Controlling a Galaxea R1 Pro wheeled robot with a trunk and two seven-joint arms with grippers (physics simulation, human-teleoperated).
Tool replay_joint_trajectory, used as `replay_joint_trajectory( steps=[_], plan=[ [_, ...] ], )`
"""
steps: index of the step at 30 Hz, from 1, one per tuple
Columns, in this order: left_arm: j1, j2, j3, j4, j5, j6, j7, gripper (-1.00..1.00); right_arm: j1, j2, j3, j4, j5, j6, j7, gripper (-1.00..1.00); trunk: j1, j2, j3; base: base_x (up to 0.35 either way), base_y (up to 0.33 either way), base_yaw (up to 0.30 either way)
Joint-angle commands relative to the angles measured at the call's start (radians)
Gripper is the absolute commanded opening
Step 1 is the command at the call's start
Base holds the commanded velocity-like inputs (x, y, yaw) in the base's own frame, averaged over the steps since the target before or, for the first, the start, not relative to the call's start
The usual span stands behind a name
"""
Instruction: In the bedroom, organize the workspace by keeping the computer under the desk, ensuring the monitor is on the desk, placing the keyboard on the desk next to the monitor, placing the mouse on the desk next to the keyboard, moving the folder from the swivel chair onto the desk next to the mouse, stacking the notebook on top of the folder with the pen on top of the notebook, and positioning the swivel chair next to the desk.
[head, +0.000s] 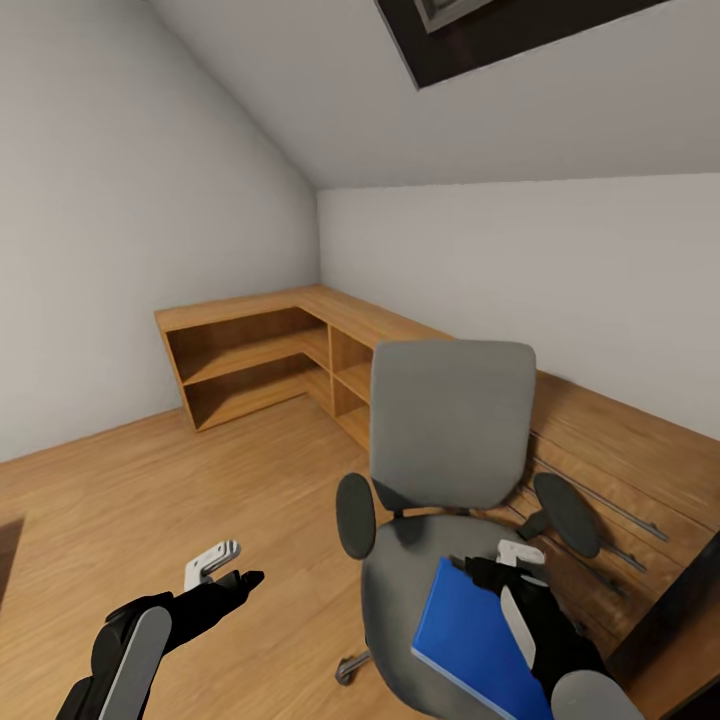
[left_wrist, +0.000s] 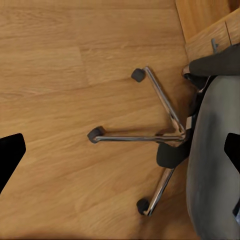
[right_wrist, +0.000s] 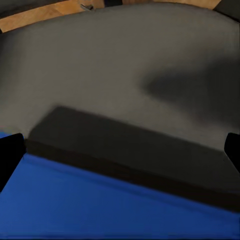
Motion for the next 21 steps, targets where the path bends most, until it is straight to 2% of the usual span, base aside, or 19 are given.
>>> replay_joint_trajectory(
  steps=[1,5,21],
  plan=[
    [-0.001,-0.001,0.002,-0.001,0.010,0.004,0.008,1.00,-0.002,0.000,-0.003,0.019,-0.001,0.005,-0.002,1.00,0.000,-0.001,-0.001,0.053,0.000,0.000],
    [-0.001,-0.001,0.002,-0.001,0.010,0.004,0.008,1.00,-0.006,-0.014,-0.013,0.062,-0.008,0.006,-0.004,1.00,0.000,-0.001,-0.001,0.021,0.000,0.000],
    [-0.001,-0.001,-0.011,-0.001,0.009,0.003,0.008,1.00,-0.007,-0.025,-0.028,0.071,-0.024,-0.028,-0.004,1.00,0.000,-0.001,-0.001,0.001,0.000,0.000]
  ],
)
